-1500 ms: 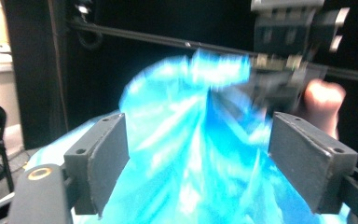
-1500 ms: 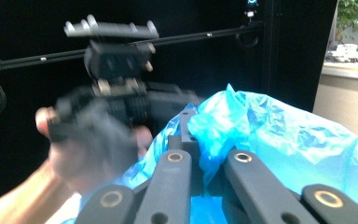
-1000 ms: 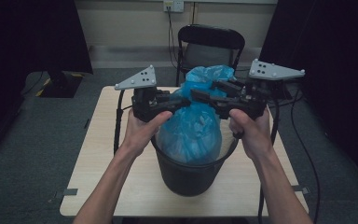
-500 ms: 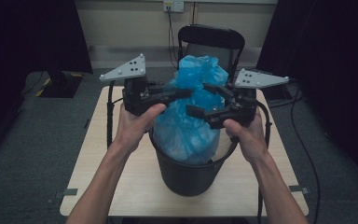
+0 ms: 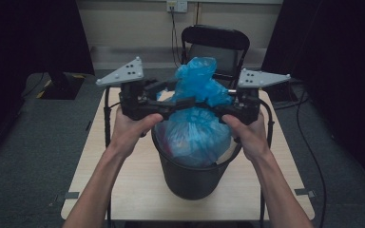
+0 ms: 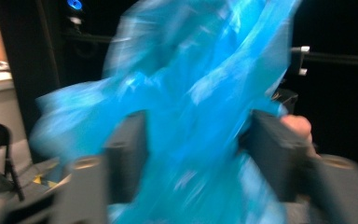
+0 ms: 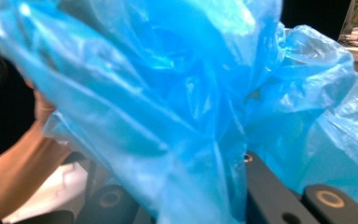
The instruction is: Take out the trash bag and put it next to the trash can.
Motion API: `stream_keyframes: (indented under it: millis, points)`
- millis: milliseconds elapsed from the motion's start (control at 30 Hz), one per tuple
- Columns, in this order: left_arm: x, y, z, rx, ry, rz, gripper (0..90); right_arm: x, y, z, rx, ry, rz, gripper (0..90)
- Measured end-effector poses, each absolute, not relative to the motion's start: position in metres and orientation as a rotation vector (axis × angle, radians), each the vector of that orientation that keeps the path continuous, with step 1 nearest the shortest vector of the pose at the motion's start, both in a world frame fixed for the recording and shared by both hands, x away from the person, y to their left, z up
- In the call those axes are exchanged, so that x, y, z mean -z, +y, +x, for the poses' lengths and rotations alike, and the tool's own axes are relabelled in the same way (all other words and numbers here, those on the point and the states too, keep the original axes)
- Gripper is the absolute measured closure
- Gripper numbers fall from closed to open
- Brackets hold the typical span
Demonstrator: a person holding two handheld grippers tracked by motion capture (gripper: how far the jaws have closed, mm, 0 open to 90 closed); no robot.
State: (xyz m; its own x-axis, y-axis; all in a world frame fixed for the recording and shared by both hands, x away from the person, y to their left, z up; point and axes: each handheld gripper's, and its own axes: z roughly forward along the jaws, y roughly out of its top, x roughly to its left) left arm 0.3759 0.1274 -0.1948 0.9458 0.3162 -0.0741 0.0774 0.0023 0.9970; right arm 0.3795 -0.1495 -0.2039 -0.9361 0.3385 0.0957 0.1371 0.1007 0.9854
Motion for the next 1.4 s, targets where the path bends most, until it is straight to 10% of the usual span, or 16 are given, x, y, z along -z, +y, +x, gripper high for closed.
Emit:
stream_keyframes:
  millis: [200, 800, 1067, 1133, 1400]
  points:
    - [0.203, 0.134, 0.383, -0.157, 0.308, 1.591, 14.7, 0.195, -0.158, 0.375, -1.992, 2.205, 0.437, 90.0]
    - [0.216, 0.088, 0.389, -0.063, 0.225, 1.691, 16.2, 0.173, -0.119, 0.372, -1.945, 2.238, 0.396, 88.0]
    - [0.219, 0.076, 0.385, -0.098, 0.157, 1.727, 88.5, 0.172, -0.119, 0.366, -1.929, 2.243, 0.387, 88.1]
    - [0.22, 0.077, 0.385, -0.095, 0.17, 1.725, 89.5, 0.173, -0.122, 0.366, -1.943, 2.23, 0.385, 87.9]
    - [0.224, 0.086, 0.391, -0.09, 0.216, 1.708, 89.9, 0.181, -0.141, 0.362, -1.892, 2.154, 0.494, 38.4]
